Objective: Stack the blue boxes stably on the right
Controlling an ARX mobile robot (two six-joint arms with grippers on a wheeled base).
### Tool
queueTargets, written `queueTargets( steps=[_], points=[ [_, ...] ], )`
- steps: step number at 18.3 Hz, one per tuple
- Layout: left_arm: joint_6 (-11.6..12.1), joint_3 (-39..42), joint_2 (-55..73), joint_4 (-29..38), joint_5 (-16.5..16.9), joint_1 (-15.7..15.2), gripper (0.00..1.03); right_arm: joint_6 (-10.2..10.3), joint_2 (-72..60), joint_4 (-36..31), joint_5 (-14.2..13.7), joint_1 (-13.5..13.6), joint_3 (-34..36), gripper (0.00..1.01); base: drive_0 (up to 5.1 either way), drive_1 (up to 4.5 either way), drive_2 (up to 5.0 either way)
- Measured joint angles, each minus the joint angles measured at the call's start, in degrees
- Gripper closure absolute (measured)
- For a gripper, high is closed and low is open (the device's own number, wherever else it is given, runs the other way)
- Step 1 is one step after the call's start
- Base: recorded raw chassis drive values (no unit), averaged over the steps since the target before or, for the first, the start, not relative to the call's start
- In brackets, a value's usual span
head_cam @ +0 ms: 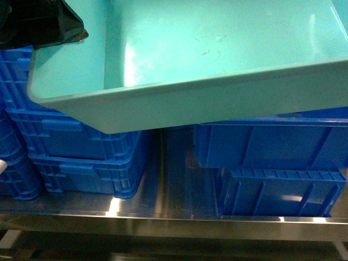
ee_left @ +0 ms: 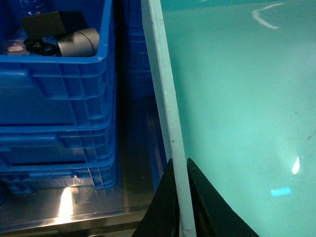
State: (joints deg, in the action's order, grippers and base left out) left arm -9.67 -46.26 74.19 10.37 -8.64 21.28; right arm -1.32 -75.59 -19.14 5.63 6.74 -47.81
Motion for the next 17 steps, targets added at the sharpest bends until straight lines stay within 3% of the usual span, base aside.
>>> queueTargets(
  steps=[17],
  points=[
    [0.0, 0.0, 0.0, 0.2, -0.3, 0.7, 1.01, 0.0, 0.0, 0.3, -0.1, -0.6, 0.2, 0.94, 4.7, -2.31, -2.3]
  ],
)
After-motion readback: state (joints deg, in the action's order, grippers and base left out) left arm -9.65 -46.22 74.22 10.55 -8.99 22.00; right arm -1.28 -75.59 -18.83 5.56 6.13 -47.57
